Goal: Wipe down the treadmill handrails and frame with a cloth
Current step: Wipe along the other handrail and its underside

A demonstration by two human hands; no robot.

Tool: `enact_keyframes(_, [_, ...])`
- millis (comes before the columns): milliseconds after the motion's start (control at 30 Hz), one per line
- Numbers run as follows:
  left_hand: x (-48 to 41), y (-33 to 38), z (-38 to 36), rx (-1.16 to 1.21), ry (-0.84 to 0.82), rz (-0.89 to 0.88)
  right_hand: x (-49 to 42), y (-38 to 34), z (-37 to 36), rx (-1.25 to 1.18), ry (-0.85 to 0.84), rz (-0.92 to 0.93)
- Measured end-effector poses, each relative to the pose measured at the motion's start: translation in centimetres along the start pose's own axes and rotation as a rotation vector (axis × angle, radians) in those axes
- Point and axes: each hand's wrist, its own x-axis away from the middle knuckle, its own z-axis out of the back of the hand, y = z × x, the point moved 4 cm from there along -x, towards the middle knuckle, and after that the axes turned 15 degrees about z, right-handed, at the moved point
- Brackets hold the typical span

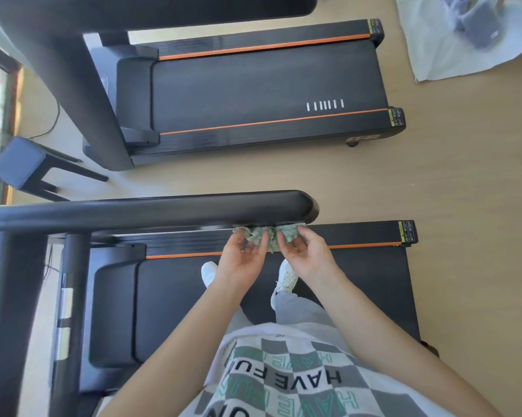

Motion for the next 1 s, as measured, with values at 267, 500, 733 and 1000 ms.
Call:
enact_keyframes(267, [-2.9, -4.0, -1.8, -0.08, 0.036, 0.077, -2.1, -4.3, 2.2, 0.003, 0.064, 0.137])
enact_keyframes(500, [-1.7, -1.7, -1.0, -0.085, 0.001, 0.091, -0.6, -1.1, 0.8, 0.069, 0.029, 0.085])
enact_keyframes(733, [2.2, 4.8, 1.7, -0.065, -0.02, 0.04, 1.7, 5.5, -2.6, 0.046, 0.028, 0.012])
enact_keyframes(1000, [6.1, 11.4, 4.3, -0.049, -0.027, -0.029, 3.9, 10.4, -5.8, -0.008, 0.005, -0.016])
